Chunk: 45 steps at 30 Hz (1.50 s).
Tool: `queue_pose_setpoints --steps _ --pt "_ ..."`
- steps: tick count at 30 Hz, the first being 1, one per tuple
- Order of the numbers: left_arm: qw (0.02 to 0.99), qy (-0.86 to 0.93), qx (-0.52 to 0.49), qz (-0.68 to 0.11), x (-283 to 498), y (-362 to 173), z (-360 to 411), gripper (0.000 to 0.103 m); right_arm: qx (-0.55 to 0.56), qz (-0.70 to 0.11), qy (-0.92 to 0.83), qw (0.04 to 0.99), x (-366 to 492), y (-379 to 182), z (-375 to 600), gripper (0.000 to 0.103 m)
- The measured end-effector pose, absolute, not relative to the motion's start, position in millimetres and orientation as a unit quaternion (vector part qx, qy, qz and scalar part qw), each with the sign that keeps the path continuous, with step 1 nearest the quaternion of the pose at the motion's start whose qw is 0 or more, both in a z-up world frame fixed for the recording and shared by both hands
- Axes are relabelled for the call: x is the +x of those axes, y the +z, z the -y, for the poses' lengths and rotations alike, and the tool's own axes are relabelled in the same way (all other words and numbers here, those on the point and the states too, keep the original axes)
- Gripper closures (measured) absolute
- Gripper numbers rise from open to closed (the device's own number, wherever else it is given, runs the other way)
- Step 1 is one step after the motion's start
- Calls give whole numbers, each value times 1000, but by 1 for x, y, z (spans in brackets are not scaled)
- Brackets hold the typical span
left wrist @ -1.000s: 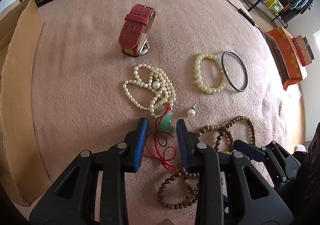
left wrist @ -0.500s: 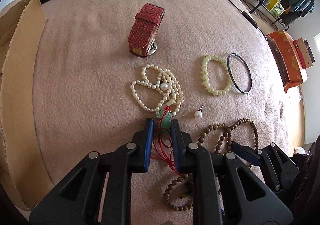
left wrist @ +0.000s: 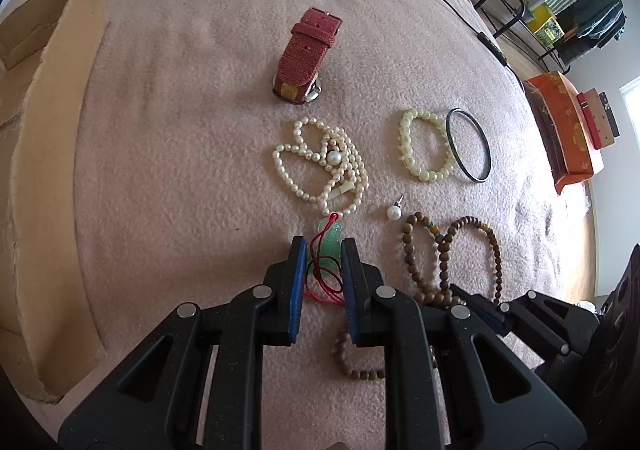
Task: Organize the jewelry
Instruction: 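Grasp the green jade pendant with the left tool while the right tool grasps the brown wooden beads, then carry the pendant and beads into the cardboard box and open both tools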
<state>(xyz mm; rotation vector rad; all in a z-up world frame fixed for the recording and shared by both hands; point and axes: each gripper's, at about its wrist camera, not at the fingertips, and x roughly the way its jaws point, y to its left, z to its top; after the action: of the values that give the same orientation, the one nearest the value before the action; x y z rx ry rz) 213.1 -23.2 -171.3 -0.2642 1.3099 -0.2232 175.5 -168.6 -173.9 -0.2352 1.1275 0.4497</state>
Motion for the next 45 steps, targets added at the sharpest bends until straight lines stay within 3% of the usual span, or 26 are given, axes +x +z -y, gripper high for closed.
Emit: queue_pose_setpoints --steps 22,35,45 --pt "835 -118 -100 -528 172 -86 11 87 -74 -434 195 876 146 -77 190 92" --pt "872 -79 -105 -472 148 -38 -52 87 -60 -363 224 902 137 -12 157 92" --pt "886 -36 -101 -452 134 -27 -105 87 -60 -340 269 899 144 6 94 92"
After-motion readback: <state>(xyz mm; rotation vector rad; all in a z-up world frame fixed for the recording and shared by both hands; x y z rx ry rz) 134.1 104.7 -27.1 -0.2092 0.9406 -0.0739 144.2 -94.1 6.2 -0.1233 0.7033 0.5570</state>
